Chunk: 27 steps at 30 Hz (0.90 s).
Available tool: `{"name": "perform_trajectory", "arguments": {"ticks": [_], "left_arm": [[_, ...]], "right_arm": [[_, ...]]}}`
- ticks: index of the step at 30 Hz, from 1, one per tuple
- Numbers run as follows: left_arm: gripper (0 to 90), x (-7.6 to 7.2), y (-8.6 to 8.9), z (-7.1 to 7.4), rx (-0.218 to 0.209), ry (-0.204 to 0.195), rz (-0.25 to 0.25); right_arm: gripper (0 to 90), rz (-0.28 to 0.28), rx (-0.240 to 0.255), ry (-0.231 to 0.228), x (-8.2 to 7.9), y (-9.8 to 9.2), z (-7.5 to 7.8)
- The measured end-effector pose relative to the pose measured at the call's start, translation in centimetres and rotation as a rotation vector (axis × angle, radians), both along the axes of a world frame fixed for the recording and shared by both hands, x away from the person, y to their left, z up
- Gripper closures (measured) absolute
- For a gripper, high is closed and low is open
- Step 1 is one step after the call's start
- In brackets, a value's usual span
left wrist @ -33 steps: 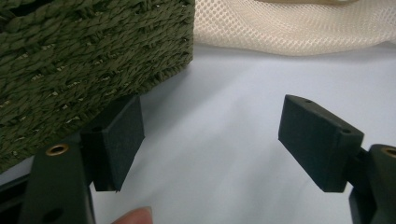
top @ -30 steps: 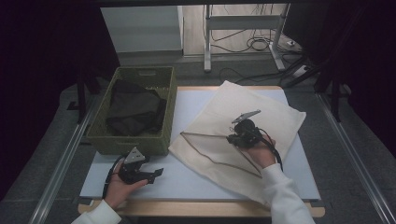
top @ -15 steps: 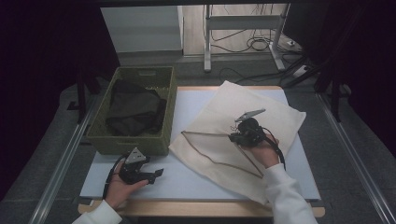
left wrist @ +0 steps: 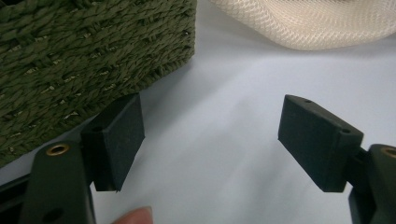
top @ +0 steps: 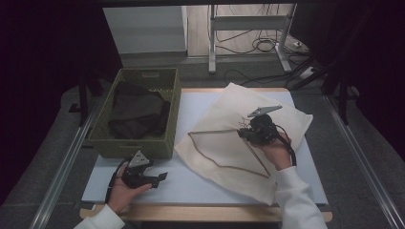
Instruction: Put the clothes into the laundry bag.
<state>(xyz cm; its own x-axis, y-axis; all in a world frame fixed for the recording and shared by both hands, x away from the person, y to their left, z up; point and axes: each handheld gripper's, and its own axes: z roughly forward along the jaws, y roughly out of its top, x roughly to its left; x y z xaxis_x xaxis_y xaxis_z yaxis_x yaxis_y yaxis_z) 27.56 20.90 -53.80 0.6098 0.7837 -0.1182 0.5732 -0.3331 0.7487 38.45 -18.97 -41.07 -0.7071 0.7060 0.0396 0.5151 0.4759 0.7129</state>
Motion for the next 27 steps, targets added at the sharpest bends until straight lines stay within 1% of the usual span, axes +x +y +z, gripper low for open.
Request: {"name": "perform_trajectory", "arguments": {"ticks": [6, 12, 18, 24, 27], "left_arm": [[22.5, 0.0, 0.0, 0.0, -0.002, -0.001, -0.001], [22.5, 0.0, 0.1, 0.0, -0.004, -0.004, 0.002], [22.4, 0.0, 0.0, 0.0, 0.000, -0.001, 0.002], [22.5, 0.0, 0.0, -0.1, 0.000, 0.000, 0.002], [22.5, 0.0, -0.1, 0.0, 0.003, -0.001, -0.002]], "right_arm": [[85.5, -0.012, 0.016, -0.005, 0.2, -0.4, 0.5], [85.5, -0.020, 0.032, -0.021, 0.1, -0.8, 1.0], [85.5, -0.033, 0.057, -0.041, -0.2, -1.3, 1.7], [85.5, -0.036, 0.071, -0.056, -0.2, -1.6, 2.3], [85.5, -0.037, 0.084, -0.070, -0.2, -1.7, 2.7]]}}
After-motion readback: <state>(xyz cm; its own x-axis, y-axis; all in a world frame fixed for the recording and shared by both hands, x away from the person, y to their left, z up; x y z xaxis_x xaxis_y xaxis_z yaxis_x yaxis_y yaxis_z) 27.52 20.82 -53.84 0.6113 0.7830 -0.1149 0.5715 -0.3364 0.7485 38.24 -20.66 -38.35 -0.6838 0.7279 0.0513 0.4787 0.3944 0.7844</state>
